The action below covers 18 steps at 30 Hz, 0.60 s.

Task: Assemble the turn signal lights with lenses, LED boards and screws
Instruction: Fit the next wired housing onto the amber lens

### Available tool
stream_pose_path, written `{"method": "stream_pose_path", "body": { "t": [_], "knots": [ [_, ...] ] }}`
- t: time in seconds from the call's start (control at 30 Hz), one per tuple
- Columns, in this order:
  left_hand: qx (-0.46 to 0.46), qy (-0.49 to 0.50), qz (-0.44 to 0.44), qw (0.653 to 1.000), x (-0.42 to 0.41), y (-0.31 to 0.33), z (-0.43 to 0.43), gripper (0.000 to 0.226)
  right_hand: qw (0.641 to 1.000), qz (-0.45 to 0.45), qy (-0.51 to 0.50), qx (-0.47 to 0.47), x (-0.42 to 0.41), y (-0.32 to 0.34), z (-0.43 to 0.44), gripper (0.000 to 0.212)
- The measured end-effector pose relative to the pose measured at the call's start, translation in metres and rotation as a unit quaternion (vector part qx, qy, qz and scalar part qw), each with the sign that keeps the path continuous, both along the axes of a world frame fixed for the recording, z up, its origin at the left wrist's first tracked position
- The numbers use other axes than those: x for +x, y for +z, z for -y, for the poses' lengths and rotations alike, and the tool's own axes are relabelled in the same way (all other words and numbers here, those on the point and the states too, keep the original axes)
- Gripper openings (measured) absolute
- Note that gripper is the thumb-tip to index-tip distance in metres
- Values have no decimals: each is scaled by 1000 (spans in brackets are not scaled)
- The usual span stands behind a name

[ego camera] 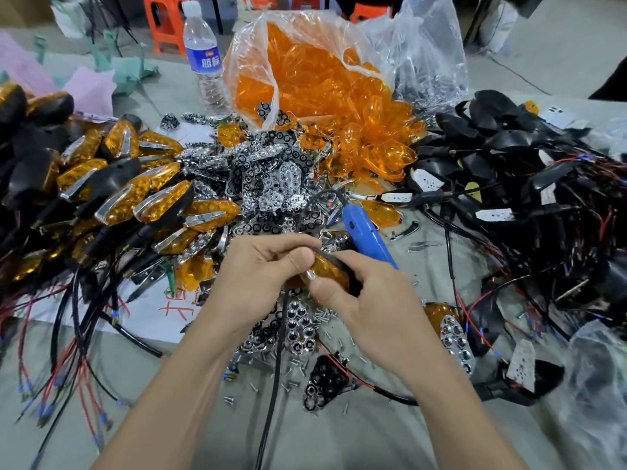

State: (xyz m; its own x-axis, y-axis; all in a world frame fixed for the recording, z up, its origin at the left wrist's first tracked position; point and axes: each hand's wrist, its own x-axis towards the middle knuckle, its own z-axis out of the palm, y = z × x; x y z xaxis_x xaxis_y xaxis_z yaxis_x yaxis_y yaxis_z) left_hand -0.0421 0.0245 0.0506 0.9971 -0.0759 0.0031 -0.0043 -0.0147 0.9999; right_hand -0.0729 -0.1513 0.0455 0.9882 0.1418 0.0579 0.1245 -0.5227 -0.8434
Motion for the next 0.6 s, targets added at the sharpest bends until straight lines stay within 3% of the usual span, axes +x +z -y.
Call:
{"method": "stream_pose_path", "body": {
  "t": [0.1,0.3,0.6],
  "knots": [
    [31,34,9,999,-1,-6,8,25,1000,-16,6,7,4,0,2,24],
    [-107,-57,-26,992,4,-7,17,25,973,-74,44,216,17,-2,7,27],
    [-51,-28,11,998,36,-12,24,18,965,-80,-9,251,47,-11,-1,7]
  ]
}}
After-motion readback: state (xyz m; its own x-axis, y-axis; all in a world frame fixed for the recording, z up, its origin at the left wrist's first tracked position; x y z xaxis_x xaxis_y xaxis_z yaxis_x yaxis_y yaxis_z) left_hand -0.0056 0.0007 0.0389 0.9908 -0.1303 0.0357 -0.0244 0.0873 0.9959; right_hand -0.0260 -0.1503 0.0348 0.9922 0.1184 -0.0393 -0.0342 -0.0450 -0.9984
